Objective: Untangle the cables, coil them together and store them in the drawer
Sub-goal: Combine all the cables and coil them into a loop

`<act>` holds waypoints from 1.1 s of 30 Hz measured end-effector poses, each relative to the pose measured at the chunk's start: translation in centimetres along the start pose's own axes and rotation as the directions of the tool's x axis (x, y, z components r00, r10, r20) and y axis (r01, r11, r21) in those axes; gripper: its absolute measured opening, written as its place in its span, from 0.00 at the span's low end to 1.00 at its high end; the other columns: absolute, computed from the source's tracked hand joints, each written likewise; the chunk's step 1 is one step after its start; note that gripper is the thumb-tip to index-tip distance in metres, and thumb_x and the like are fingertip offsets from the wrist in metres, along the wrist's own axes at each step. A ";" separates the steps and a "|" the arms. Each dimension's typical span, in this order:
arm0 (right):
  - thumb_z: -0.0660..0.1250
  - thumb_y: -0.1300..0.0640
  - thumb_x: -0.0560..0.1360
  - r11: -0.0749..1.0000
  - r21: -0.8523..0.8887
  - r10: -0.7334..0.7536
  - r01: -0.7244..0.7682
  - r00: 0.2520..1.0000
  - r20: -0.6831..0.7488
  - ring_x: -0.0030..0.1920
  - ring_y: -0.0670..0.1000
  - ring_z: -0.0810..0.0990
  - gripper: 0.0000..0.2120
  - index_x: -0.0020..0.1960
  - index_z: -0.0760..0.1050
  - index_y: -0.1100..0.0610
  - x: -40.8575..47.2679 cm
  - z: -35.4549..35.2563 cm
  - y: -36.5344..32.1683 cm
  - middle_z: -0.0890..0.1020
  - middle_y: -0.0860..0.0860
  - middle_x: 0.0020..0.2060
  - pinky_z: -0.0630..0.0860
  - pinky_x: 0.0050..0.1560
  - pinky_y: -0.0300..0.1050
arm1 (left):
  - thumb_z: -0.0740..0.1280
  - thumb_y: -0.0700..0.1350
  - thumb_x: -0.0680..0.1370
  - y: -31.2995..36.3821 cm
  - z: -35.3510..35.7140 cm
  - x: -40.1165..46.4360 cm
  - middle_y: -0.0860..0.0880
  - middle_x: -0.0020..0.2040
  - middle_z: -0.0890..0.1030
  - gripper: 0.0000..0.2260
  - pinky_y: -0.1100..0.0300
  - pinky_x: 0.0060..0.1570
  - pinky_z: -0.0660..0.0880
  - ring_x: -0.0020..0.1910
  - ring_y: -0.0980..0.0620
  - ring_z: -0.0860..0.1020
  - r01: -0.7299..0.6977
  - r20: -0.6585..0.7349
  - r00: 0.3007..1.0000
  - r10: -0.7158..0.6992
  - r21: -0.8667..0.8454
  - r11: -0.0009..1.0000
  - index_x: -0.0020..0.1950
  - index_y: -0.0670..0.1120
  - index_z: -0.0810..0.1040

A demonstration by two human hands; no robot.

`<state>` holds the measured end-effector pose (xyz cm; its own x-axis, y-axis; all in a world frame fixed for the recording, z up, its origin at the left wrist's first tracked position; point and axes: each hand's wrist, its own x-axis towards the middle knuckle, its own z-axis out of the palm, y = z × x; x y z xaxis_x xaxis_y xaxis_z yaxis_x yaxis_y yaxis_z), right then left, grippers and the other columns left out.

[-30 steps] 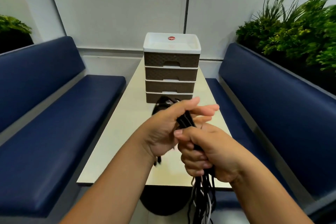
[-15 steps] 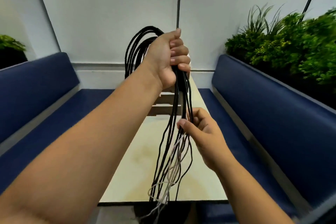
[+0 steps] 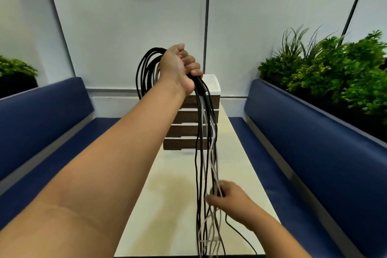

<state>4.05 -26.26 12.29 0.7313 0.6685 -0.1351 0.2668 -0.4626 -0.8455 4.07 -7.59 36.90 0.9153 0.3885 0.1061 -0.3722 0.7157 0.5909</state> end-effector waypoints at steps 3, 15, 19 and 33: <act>0.77 0.39 0.65 0.967 -0.222 0.169 -0.121 0.962 0.212 0.52 0.43 0.76 0.27 0.58 0.76 0.50 -0.9 -1.5 1.6 0.78 0.44 0.54 0.74 0.55 0.41 | 0.57 0.44 0.80 1.1 -0.4 0.4 0.54 0.22 0.56 0.20 0.65 0.20 0.54 0.18 0.55 0.54 -0.049 -0.030 0.998 0.047 -0.077 0.996 0.28 0.50 0.59; 0.68 0.58 0.77 0.833 0.170 -0.438 0.526 0.816 -0.377 0.31 0.44 0.73 0.06 0.43 0.72 0.55 0.6 -7.2 -13.7 0.75 0.47 0.31 0.73 0.33 0.39 | 0.55 0.42 0.80 3.1 3.5 1.4 0.54 0.22 0.57 0.19 0.66 0.19 0.55 0.18 0.55 0.54 -0.066 0.006 0.998 0.068 -0.136 0.988 0.29 0.49 0.59; 0.67 0.53 0.78 0.925 0.201 -0.296 0.321 0.944 -0.145 0.29 0.46 0.71 0.10 0.39 0.74 0.55 2.4 -5.5 -9.0 0.74 0.46 0.27 0.73 0.36 0.45 | 0.55 0.40 0.79 6.2 4.6 2.0 0.54 0.22 0.56 0.18 0.67 0.21 0.53 0.18 0.55 0.53 -0.160 -0.046 0.987 0.154 -0.157 0.975 0.29 0.50 0.58; 0.71 0.40 0.70 0.856 -0.086 -0.497 0.509 0.765 -0.409 0.44 0.43 0.77 0.17 0.50 0.73 0.49 0.8 -2.8 -11.2 0.78 0.45 0.44 0.77 0.42 0.35 | 0.54 0.40 0.78 8.7 3.8 2.3 0.54 0.24 0.56 0.17 0.65 0.22 0.53 0.19 0.54 0.52 -0.253 -0.098 0.965 0.243 -0.113 0.961 0.29 0.49 0.58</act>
<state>3.38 -22.20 23.12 0.6843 0.5030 0.5280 0.6551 -0.1060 -0.7480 3.52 -2.66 45.31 0.7781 0.6054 0.1676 -0.6066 0.6549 0.4506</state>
